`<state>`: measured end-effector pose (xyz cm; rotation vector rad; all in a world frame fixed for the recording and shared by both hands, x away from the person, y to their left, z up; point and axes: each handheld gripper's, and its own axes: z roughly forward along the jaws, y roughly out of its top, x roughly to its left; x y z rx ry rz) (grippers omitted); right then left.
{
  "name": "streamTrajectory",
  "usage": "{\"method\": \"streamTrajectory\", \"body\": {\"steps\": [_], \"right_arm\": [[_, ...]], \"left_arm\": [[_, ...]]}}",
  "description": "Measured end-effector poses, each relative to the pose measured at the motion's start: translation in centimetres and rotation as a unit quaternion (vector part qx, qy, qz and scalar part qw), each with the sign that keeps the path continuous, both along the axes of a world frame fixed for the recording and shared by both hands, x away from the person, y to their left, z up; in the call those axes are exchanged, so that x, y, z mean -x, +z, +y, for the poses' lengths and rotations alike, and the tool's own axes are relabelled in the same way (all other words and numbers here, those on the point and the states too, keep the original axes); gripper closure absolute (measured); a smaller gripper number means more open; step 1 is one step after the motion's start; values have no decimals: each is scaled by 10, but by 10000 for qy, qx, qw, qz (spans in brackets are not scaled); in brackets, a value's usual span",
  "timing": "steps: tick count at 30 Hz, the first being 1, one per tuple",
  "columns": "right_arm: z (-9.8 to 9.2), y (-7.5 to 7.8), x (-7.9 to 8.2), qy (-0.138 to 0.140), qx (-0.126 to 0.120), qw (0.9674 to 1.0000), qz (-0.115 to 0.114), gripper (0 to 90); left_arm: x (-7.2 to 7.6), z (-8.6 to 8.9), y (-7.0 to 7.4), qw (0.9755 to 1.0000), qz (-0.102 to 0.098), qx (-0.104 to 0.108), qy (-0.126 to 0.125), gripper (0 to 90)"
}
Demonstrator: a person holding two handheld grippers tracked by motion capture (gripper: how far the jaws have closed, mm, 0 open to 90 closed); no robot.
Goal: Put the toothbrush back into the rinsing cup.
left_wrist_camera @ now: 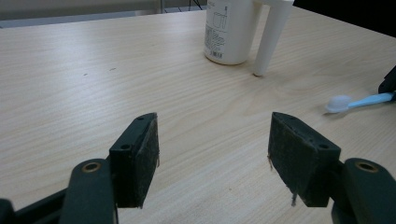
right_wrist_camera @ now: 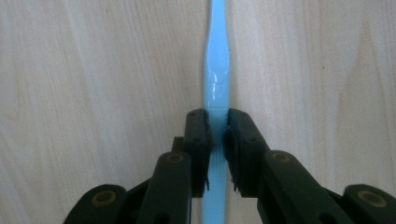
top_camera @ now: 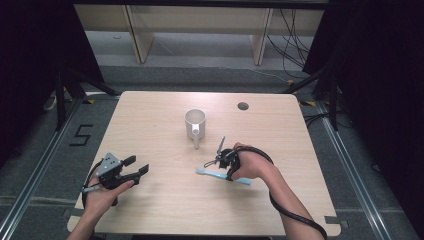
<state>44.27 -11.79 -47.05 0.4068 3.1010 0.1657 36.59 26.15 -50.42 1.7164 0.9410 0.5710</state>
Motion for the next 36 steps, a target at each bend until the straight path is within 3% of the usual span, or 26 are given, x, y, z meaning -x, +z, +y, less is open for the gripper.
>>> {"method": "streamTrajectory", "body": {"steps": [8, 9, 13, 14, 16, 19, 20, 21, 22, 23, 24, 27, 28, 29, 30, 32, 33, 34, 35, 36], "right_arm": [[-6, 7, 2, -163, -288, 9994, -51, 791], [-6, 7, 2, -163, -288, 9994, -51, 791], [-11, 13, 3, -293, -514, 9982, -140, 791], [-14, 16, 5, -365, -612, 9973, -165, 791], [-19, 20, 5, -386, -821, 9956, -231, 791], [-26, 27, 10, -603, -1207, 9903, -321, 791], [-31, 30, 10, -472, -1581, 9854, -410, 791], [-31, 30, 10, -472, -1581, 9854, -410, 791], [-35, 33, 14, -657, -1780, 9807, -463, 791], [-35, 33, 14, -657, -1780, 9807, -463, 791], [-38, 35, 15, -696, -1872, 9787, -470, 791], [-44, 37, 19, -865, -2167, 9703, -639, 791], [-48, 36, 23, -1045, -2423, 9608, -849, 791], [-48, 36, 23, -1045, -2423, 9608, -849, 791], [-50, 36, 24, -1045, -2572, 9564, -912, 791], [-54, 35, 28, -1131, -2810, 9471, -1062, 791], [-57, 34, 32, -1268, -3032, 9367, -1209, 791], [-57, 34, 32, -1268, -3032, 9367, -1209, 791], [-58, 34, 34, -1264, -3152, 9320, -1269, 790], [-59, 34, 37, -1306, -3277, 9250, -1410, 791]], "left_arm": [[0, -1, -1, 10000, -36, 81, -41, 333], [2, -2, -1, 9999, 94, 116, 43, 333], [1, -2, -1, 9999, 76, 108, 33, 333], [2, -2, 0, 9998, 140, 107, 73, 333], [0, -1, 0, 10000, -12, -17, -28, 333], [1, -3, 0, 10000, -11, 9, -39, 333], [2, -5, 0, 10000, 39, 90, -18, 333], [3, -6, 0, 9999, 77, 121, -4, 333], [3, -6, 1, 10000, 58, 20, -20, 333], [2, -6, 1, 10000, 31, 2, -60, 333], [3, -7, 1, 10000, 50, -6, -70, 333], [4, -11, 2, 9999, 113, 98, -65, 333], [5, -12, 3, 9998, 77, 121, -102, 336], [5, -13, 3, 9998, 58, 154, -99, 338], [6, -14, 4, 9997, 43, 209, -116, 338], [7, -15, 6, 9997, 13, 210, -146, 340], [7, -17, 6, 9994, 3, 299, -159, 341], [7, -17, 8, 9996, -20, 227, -166, 341], [8, -19, 8, 9995, -24, 254, -179, 341], [8, -20, 9, 9994, -17, 284, -200, 341]]}}
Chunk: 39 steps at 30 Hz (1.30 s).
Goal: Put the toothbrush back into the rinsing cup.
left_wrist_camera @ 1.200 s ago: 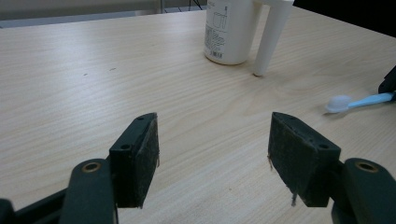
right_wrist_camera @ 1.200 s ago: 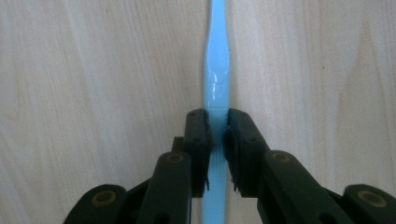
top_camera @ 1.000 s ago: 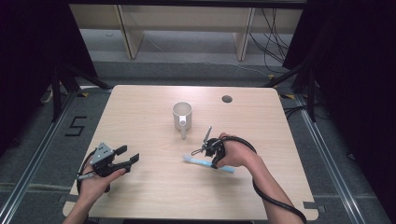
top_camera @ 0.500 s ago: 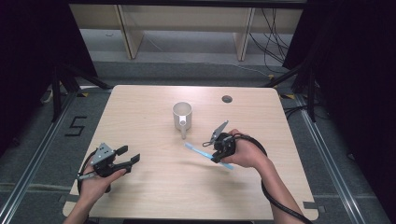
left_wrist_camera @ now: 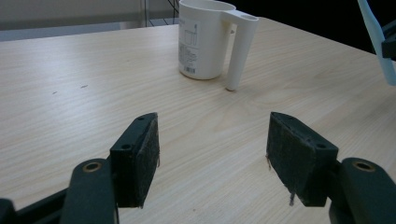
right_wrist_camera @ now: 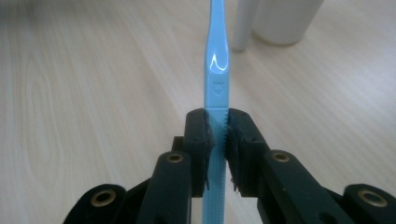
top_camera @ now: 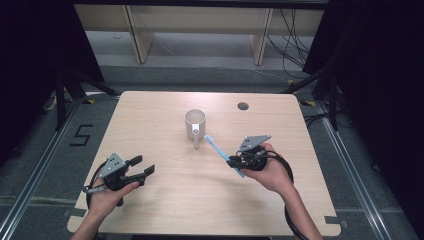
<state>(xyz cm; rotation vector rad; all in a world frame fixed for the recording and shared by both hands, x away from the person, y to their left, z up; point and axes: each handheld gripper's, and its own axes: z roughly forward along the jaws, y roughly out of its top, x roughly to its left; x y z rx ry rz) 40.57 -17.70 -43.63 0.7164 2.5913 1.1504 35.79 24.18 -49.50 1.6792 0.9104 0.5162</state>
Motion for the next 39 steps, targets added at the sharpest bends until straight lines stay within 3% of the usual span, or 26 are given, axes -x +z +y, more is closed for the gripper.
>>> {"method": "streamTrajectory", "body": {"steps": [1, 2, 5, 6, 7, 10, 11, 12, 14, 19, 20, 24, 27, 28, 29, 30, 31, 32, 37, 38, 39], "right_arm": [[-1, 0, 3, -64, -118, 9999, -94, 791], [-1, -1, 8, -191, -384, 9988, -214, 791], [-1, -2, 13, -254, -545, 9975, -360, 791], [0, -3, 16, -364, -720, 9949, -603, 791], [0, -3, 16, -364, -720, 9949, -603, 791], [3, -4, 23, -527, -1000, 9900, -844, 790], [3, -4, 23, -527, -1000, 9900, -844, 790], [4, -5, 27, -617, -1199, 9871, -863, 790], [4, -6, 28, -661, -1274, 9833, -1119, 790], [5, -9, 33, -842, -1531, 9795, -998, 791], [4, -11, 31, -829, -1591, 9772, -1139, 791], [4, -12, 32, -879, -1705, 9759, -1037, 791], [3, -12, 33, -922, -1859, 9716, -1136, 791], [3, -12, 35, -983, -2008, 9686, -1084, 790], [2, -11, 34, -927, -2029, 9662, -1296, 790], [3, -10, 37, -957, -2180, 9628, -1279, 791], [3, -10, 37, -957, -2180, 9628, -1279, 791], [4, -10, 38, -959, -2281, 9596, -1341, 791], [6, -12, 38, -954, -2405, 9555, -1414, 790], [6, -12, 40, -1056, -2395, 9559, -1329, 790], [6, -12, 39, -989, -2363, 9570, -1364, 791]], "left_arm": [[0, -1, 1, 10000, -2, 42, -25, 341], [0, -3, 1, 9999, -27, 127, -70, 341], [1, -10, 4, 9997, -70, 158, -168, 340], [1, -12, 6, 9997, -70, 146, -190, 338], [1, -15, 9, 9997, -70, 128, -199, 338], [0, -23, 15, 9992, -97, 200, -331, 336], [-1, -25, 17, 9990, -94, 220, -376, 336], [-2, -27, 18, 9987, -127, 262, -422, 338], [-3, -32, 24, 9983, -128, 276, -498, 339], [-4, -39, 30, 9977, -217, 240, -604, 340], [-4, -40, 31, 9976, -224, 240, -611, 340], [-4, -42, 32, 9974, -248, 228, -631, 340], [-4, -42, 31, 9975, -242, 202, -626, 340], [-4, -42, 31, 9976, -235, 192, -622, 341], [-5, -43, 31, 9976, -235, 202, -616, 341], [-5, -43, 32, 9976, -236, 224, -605, 342], [-5, -43, 32, 9976, -236, 224, -605, 342], [-5, -44, 32, 9975, -251, 226, -625, 342], [-6, -47, 35, 9972, -280, 244, -654, 343], [-6, -48, 36, 9971, -295, 250, -661, 343], [-7, -49, 36, 9970, -293, 260, -666, 344]]}}
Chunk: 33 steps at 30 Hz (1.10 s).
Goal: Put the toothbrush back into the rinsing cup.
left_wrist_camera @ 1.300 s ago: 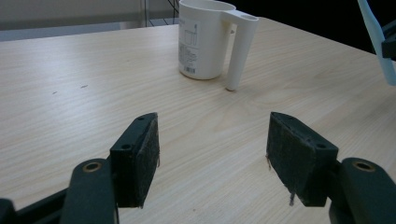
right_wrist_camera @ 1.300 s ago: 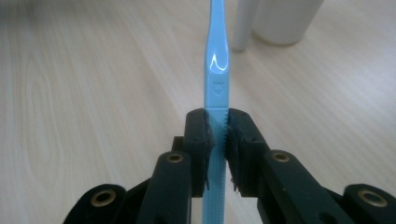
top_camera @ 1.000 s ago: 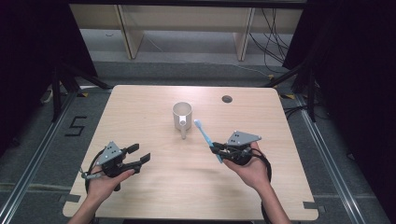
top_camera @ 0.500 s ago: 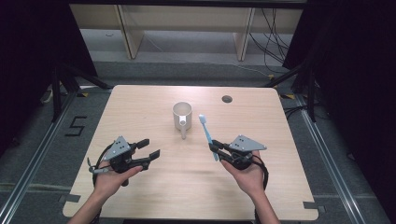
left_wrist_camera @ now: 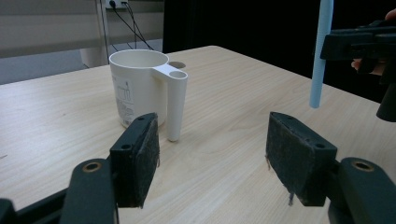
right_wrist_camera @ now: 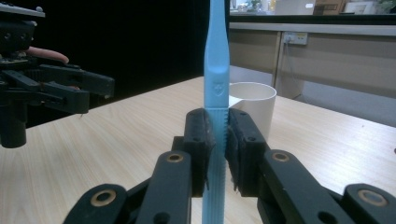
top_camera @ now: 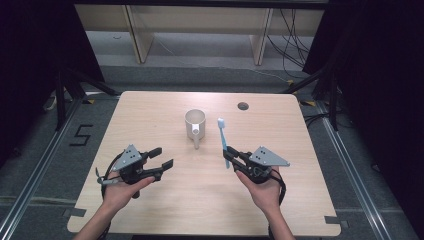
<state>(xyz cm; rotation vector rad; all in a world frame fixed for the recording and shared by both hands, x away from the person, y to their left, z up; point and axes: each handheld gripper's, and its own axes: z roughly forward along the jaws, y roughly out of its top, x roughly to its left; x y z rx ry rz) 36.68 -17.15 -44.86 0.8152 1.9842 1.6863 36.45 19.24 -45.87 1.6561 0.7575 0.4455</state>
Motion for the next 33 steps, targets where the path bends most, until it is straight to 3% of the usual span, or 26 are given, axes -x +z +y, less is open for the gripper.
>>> {"method": "streamTrajectory", "body": {"steps": [1, 3, 6, 8, 11, 16, 17, 18, 19, 20, 23, 24, 26, 27, 28, 31, 32, 33], "right_arm": [[1, -2, 0, 6, -118, 9999, 12, 791], [1, -2, -1, 37, -142, 9999, 29, 791], [0, -4, -2, -37, -90, 9999, -30, 791], [3, -6, -2, -12, -237, 9997, -17, 791], [3, -6, -2, -46, -228, 9997, -64, 791], [4, -6, 1, -57, -204, 9997, 79, 791], [4, -7, 0, -78, -155, 9998, -45, 790], [5, -7, 0, -78, -176, 9998, -27, 790], [7, -8, 1, -29, -233, 9997, 69, 791], [7, -8, 1, -53, -171, 9998, -12, 790], [11, -8, 2, -37, -257, 9997, 7, 791], [11, -8, 1, -58, -199, 9997, -109, 791], [13, -8, 2, -41, -213, 9998, 30, 791], [14, -9, 2, -22, -237, 9996, 116, 791], [15, -9, 1, -27, -242, 9997, 10, 791], [20, -10, 2, 3, -268, 9996, 78, 791], [21, -10, 0, 21, -227, 9997, -81, 790], [23, -10, 2, 5, -262, 9996, 56, 791]], "left_arm": [[0, -1, 1, 10000, -10, -8, -17, 345], [-3, -4, 2, 9999, -72, 83, -76, 346], [-4, -9, 6, 9999, -61, 36, -95, 349], [-5, -16, 9, 9997, -110, 74, -180, 350], [-6, -20, 11, 9996, -131, 40, -231, 352], [-7, -30, 16, 9993, -124, 130, -339, 361], [-8, -32, 17, 9991, -155, 152, -361, 366], [-8, -33, 19, 9992, -179, 129, -326, 368], [-11, -33, 22, 9987, -412, 39, -285, 371], [-9, -37, 23, 9987, -210, 225, -402, 375], [-11, -42, 27, 9985, -316, 164, -412, 386], [-12, -44, 28, 9984, -301, 194, -441, 389], [-13, -48, 31, 9980, -287, 244, -504, 394], [-14, -50, 33, 9978, -269, 273, -540, 398], [-15, -52, 34, 9975, -246, 300, -585, 405], [-18, -60, 39, 9966, -172, 367, -714, 433], [-18, -63, 40, 9963, -121, 395, -754, 436], [-18, -65, 42, 9963, -71, 379, -768, 441]]}}
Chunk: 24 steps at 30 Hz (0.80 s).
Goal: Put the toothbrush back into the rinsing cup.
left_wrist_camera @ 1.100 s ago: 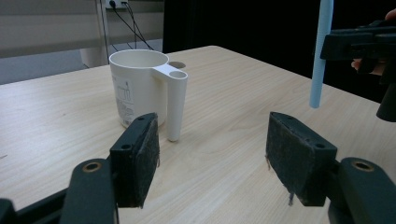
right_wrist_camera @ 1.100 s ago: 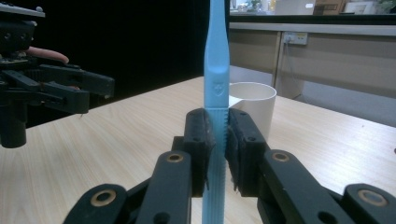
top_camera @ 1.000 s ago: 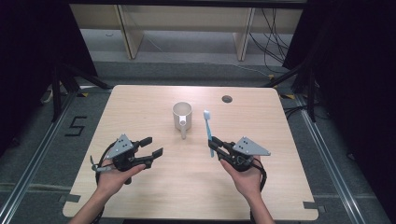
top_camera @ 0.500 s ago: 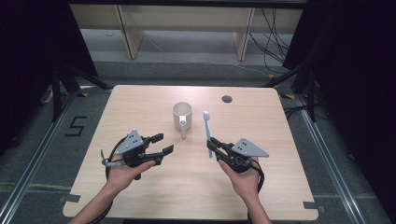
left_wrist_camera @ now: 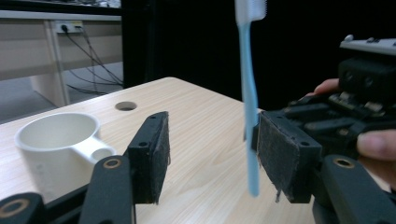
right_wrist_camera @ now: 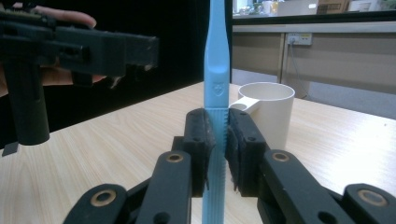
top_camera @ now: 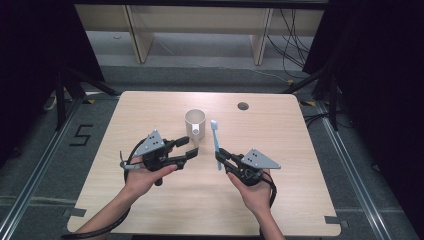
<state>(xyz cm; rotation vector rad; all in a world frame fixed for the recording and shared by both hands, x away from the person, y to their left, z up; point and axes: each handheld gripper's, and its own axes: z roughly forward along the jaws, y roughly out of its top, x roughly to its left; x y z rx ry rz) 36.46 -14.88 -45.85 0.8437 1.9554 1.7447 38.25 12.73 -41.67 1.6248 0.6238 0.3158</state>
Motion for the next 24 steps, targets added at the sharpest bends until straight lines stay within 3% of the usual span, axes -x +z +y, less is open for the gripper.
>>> {"method": "streamTrajectory", "body": {"steps": [2, 3, 7, 8, 12, 14, 15, 17, 19, 22, 24], "right_arm": [[0, 0, -2, -9, 95, 9998, -162, 790], [2, -1, -1, 51, 12, 10000, -8, 790], [3, -1, -2, -3, 46, 9999, -134, 791], [4, -2, -1, 29, -24, 10000, -39, 790], [5, -2, -1, 10, -11, 10000, -17, 790], [6, -2, -2, -14, 6, 10000, -96, 791], [6, -1, -2, -80, 140, 9998, -103, 790], [7, -2, -3, -29, 41, 9998, -185, 790], [10, -3, -3, -18, -5, 10000, -43, 790], [12, -2, -3, -59, 73, 9998, -194, 791], [15, -2, -1, -105, 60, 9999, -53, 791]], "left_arm": [[-2, -5, 3, 10000, -18, -21, -60, 448], [-4, -8, 4, 10000, -20, -22, -75, 454], [-9, -17, 4, 9999, -5, -5, -125, 493], [-10, -19, 4, 9999, 39, 24, -140, 503], [-12, -26, 2, 9994, 187, 172, -247, 522], [-13, -29, 1, 9992, 230, 205, -246, 532], [-13, -30, 0, 9991, 260, 224, -250, 554], [-15, -33, 0, 9988, 310, 274, -276, 563], [-15, -35, 1, 9987, 318, 281, -296, 583], [-17, -37, 0, 9987, 331, 295, -254, 609], [-18, -38, -1, 9987, 344, 297, -245, 624]]}}
